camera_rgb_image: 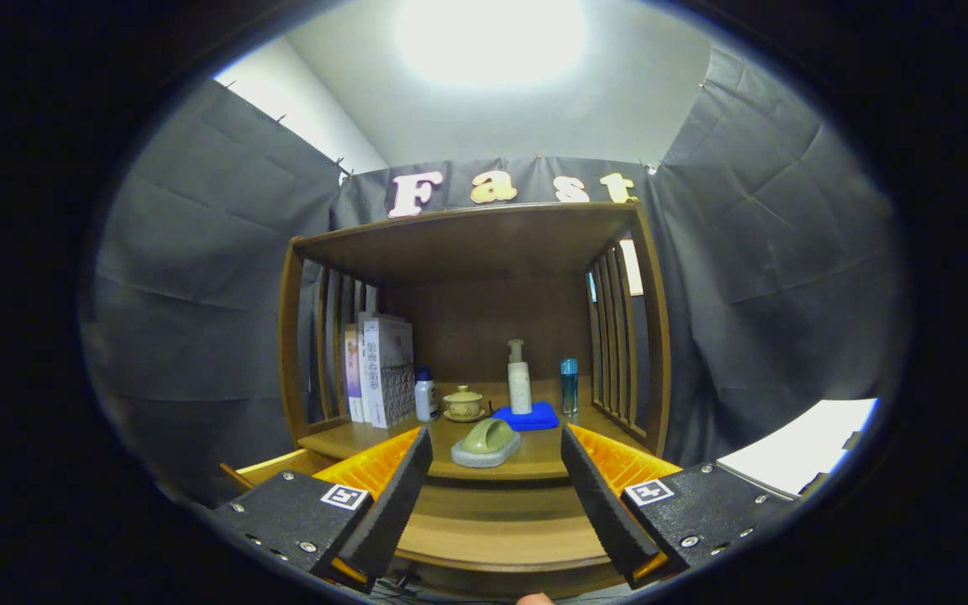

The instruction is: Pull open the drawer, take out the items inside it, and place them on the countertop above the cabinet.

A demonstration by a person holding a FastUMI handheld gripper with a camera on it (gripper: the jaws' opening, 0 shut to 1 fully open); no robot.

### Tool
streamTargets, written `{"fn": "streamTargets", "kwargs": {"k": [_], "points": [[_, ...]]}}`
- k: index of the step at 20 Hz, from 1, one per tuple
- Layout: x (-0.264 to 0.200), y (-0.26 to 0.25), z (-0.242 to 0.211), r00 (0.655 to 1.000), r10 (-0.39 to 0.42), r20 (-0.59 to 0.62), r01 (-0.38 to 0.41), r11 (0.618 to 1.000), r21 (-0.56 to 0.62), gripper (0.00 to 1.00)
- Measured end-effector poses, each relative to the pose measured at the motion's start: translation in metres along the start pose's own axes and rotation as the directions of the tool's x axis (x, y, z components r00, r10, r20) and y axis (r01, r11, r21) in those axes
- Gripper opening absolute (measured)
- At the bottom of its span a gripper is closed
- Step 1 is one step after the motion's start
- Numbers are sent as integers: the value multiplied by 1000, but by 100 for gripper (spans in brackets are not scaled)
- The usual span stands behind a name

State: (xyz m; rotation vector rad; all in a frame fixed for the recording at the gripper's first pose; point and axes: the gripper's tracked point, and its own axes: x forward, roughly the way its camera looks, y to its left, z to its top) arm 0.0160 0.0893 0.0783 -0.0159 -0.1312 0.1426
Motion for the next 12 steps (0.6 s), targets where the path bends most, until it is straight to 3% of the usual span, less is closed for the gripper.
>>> {"fn": "streamTargets", "kwargs": {"k": [5,12], "points": [[-32,18,-12,998,44,-35,-43,999,20,95],[-38,26,-26,994,67,-88,-64,997,38,95]]}}
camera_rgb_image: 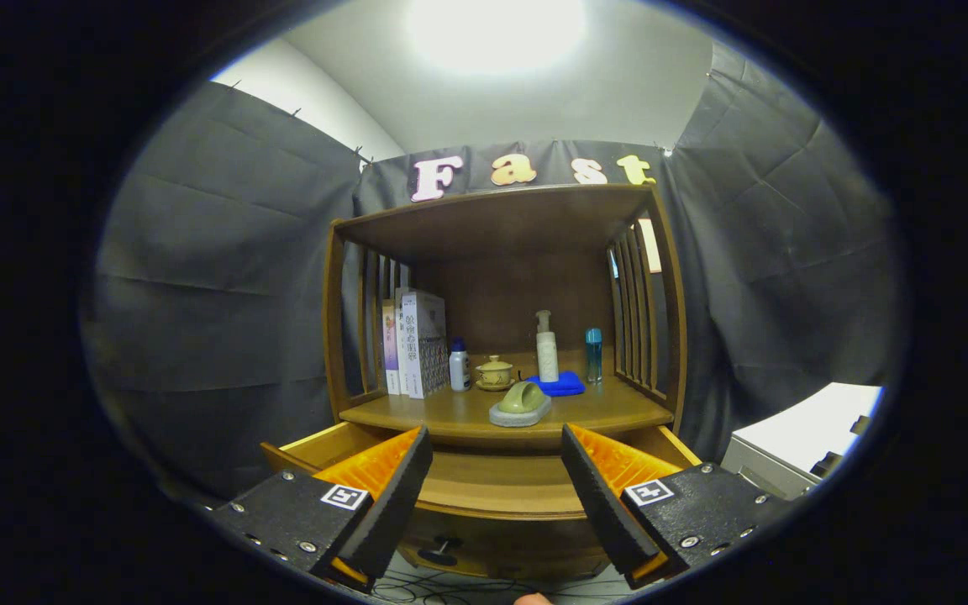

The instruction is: Pull open the drawer, take out the items inside it, and place them on the countertop above the cabinet.

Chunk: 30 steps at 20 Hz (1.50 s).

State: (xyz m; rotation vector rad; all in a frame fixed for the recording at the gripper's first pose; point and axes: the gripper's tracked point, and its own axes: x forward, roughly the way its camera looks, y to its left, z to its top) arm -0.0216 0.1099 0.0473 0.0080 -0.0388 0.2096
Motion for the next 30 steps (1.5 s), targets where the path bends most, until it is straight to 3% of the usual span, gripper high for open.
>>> {"fn": "streamTargets", "kwargs": {"k": [4,12,21,25,30], "points": [[3,-2,-14,1000,-12,-21,12,1000,9,95],[-3,12,-117,964,18,-266,-14,1000,18,95],[13,58,-118,973,105,-207,-104,994,17,90],[30,51,-114,979,46,-199,-41,999,28,89],[56,50,-115,979,26,-201,-19,999,35,88]]}}
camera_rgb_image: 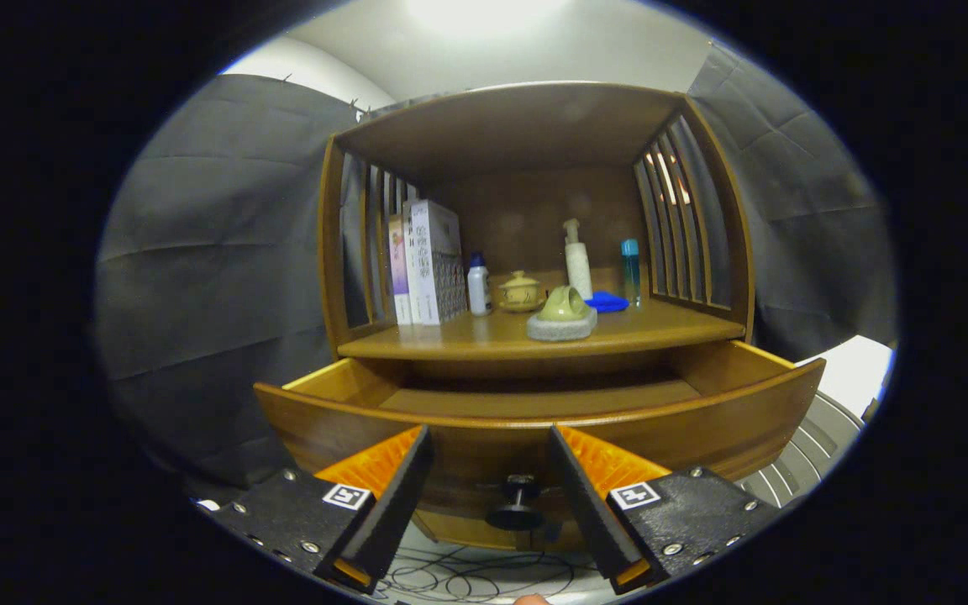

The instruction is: Pull open the drawer, take out the items inside it, and place them on the countertop above the cabinet.

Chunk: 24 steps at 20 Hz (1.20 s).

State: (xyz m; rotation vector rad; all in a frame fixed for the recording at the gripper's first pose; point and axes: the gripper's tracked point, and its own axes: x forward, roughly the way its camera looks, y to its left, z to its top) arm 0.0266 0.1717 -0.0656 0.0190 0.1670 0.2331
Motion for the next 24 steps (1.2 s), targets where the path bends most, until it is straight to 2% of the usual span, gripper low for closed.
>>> {"fn": "streamTargets", "kwargs": {"k": [16,19,22,24], "points": [[132,-20,8,996,-92,-5,92,995,-32,87],[134,-20,8,993,-114,27,116,991,-64,87],[126,-20,5,997,-81,-2,81,995,-63,89],[110,-33,27,996,-76,42,78,996,-42,94]]}}
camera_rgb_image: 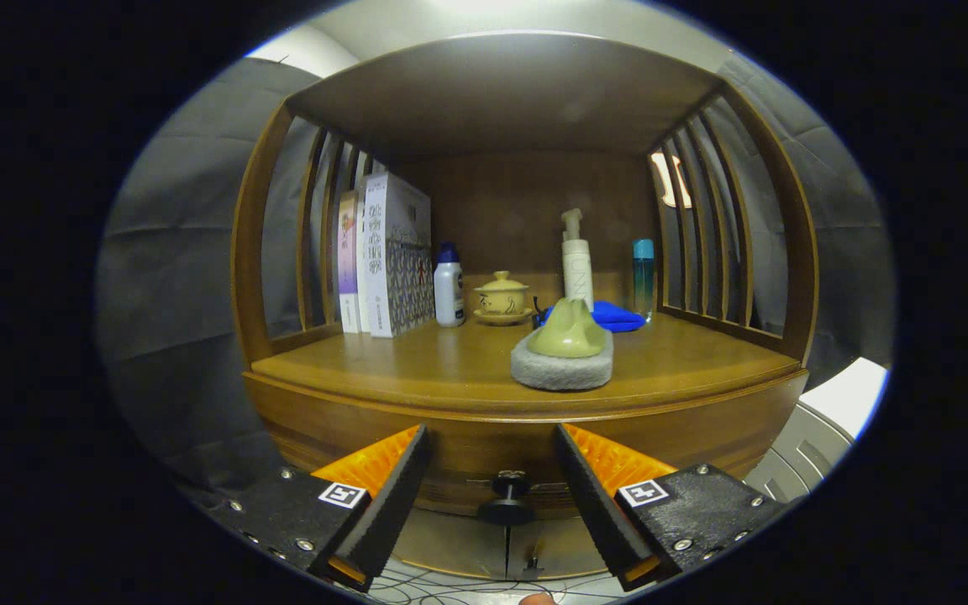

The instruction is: Pull open the drawer, take out the items inside it, and place them on the countertop above the cabinet.

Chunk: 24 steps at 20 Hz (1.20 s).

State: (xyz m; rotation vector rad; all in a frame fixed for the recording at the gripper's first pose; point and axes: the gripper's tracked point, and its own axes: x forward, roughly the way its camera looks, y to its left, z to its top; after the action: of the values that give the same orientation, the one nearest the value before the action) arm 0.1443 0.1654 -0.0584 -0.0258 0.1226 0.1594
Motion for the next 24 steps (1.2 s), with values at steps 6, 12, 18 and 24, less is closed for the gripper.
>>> {"fn": "streamTargets", "kwargs": {"k": [6,12,18,24], "points": [[-71,-57,68,992,-4,128,4,1000,-4,93],[-123,-97,96,979,-9,203,25,996,-80,93],[-159,-121,96,978,-38,206,47,998,-40,93],[-172,-128,90,980,-33,199,47,997,-64,93]]}}
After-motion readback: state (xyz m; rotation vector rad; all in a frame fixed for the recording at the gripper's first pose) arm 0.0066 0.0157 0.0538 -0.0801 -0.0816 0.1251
